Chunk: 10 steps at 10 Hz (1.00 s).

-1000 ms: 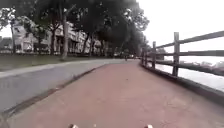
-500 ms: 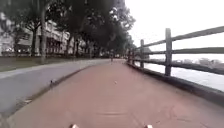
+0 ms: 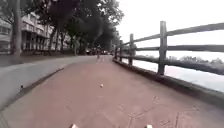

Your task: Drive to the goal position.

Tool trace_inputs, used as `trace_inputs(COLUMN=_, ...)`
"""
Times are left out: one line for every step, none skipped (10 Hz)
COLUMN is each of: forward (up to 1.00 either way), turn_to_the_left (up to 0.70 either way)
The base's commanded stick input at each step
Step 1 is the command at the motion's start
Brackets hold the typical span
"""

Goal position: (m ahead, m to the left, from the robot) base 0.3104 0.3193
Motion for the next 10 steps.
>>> trace_inputs(forward=0.82, turn_to_the_left=0.00)
trace_inputs(forward=0.63, turn_to_the_left=0.00)
trace_inputs(forward=0.44, turn_to_the_left=0.00)
trace_inputs(forward=0.25, turn_to_the_left=0.00)
trace_inputs(forward=0.06, turn_to_the_left=0.00)
trace_inputs(forward=0.00, turn_to_the_left=0.00)
trace_inputs(forward=0.00, turn_to_the_left=0.00)
trace_inputs(forward=0.00, turn_to_the_left=0.00)
trace_inputs(forward=0.00, turn_to_the_left=0.00)
trace_inputs(forward=0.00, turn_to_the_left=0.00)
